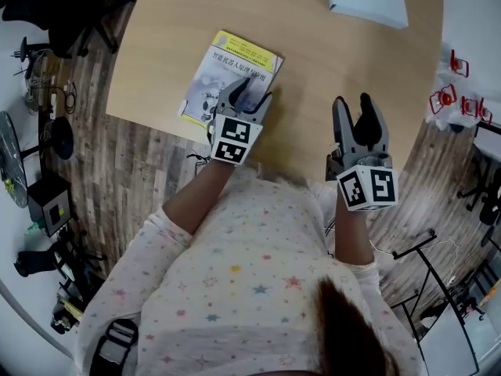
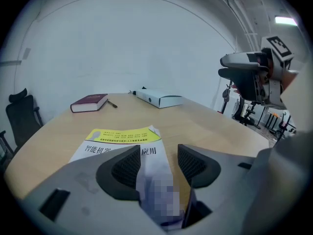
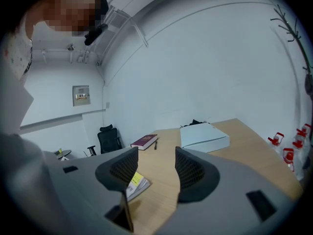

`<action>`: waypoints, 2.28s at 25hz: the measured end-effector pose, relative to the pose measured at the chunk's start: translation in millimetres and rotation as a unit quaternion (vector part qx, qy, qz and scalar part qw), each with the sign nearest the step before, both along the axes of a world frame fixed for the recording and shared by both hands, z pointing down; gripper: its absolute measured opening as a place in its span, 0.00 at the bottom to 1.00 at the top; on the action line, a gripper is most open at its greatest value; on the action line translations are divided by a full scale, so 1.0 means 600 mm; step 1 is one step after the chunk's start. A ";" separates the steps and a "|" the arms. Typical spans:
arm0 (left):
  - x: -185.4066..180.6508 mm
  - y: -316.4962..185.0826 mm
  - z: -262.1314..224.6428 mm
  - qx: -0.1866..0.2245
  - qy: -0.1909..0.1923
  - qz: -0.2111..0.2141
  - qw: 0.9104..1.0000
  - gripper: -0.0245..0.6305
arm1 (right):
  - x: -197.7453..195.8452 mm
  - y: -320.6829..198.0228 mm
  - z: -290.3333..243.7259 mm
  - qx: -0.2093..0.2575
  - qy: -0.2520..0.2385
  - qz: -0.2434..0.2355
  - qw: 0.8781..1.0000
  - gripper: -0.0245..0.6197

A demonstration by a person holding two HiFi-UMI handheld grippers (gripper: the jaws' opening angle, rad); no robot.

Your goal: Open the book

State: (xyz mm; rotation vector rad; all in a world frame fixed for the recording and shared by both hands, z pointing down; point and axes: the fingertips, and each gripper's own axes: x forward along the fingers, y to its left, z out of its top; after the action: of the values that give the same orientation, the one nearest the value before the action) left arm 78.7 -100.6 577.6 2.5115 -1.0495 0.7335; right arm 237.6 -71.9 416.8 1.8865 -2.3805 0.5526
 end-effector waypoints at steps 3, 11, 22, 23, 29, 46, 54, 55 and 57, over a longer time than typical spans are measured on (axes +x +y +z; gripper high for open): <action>0.005 0.010 0.023 -0.009 -0.018 0.006 1.000 0.40 | -0.001 0.001 0.002 -0.002 -0.004 0.000 1.000 0.38; 0.007 0.019 0.042 -0.005 -0.062 0.019 0.998 0.35 | -0.002 0.010 0.005 -0.002 -0.008 0.002 1.000 0.38; 0.001 0.031 0.055 -0.013 -0.102 0.033 0.994 0.38 | -0.006 0.017 0.002 -0.001 -0.013 0.000 1.000 0.37; -0.001 0.031 0.056 -0.012 -0.108 0.032 0.994 0.38 | -0.009 0.017 0.002 -0.002 -0.016 -0.001 1.000 0.37; -0.012 0.029 0.069 -0.010 -0.135 0.026 0.990 0.38 | -0.017 0.020 0.005 -0.005 -0.018 -0.006 1.000 0.37; -0.006 0.039 0.054 -0.039 -0.072 0.054 0.995 0.25 | -0.023 0.028 -0.016 0.011 -0.016 -0.006 1.000 0.37; -0.012 0.032 0.017 -0.031 -0.050 0.072 0.996 0.12 | -0.027 0.024 -0.038 0.025 -0.009 -0.011 1.000 0.37; -0.016 0.029 0.013 -0.029 -0.050 0.071 0.996 0.10 | -0.027 0.024 -0.040 0.027 -0.009 -0.012 1.000 0.37; -0.026 0.023 0.009 -0.031 -0.046 0.067 0.996 0.09 | -0.029 0.024 -0.044 0.030 -0.008 -0.014 0.999 0.36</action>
State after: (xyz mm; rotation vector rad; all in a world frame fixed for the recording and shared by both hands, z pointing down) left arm 63.4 -86.6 582.8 2.5354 -0.8803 0.9137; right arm 220.2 -57.5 390.2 1.8760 -2.4575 0.5014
